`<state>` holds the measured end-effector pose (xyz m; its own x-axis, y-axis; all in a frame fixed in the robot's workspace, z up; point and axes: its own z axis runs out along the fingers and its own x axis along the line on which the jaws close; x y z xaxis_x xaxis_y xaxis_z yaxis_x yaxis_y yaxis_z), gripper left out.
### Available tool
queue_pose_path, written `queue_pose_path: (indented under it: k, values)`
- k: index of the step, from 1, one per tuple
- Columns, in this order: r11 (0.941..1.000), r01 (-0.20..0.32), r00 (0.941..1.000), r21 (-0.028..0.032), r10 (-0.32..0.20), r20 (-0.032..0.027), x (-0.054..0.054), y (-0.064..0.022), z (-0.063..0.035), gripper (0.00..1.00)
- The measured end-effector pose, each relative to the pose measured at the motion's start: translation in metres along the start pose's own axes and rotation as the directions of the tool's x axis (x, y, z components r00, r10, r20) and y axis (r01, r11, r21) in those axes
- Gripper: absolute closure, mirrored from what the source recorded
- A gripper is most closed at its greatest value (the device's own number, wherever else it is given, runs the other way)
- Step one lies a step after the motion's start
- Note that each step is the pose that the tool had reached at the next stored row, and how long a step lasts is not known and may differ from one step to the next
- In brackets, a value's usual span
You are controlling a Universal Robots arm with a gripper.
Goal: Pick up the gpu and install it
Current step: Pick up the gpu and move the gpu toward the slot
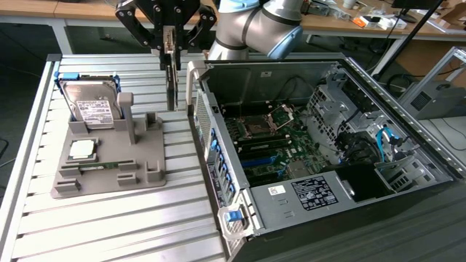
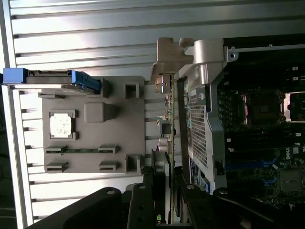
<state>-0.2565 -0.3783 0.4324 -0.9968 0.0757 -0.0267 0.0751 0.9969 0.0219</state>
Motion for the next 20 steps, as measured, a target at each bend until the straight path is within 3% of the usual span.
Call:
queue_pose_path:
  k: [20]
  values:
    - [1.0000,0.000,1.0000,0.0000,0.000,0.0000,-0.011,0.0008,0.0003,0.73]
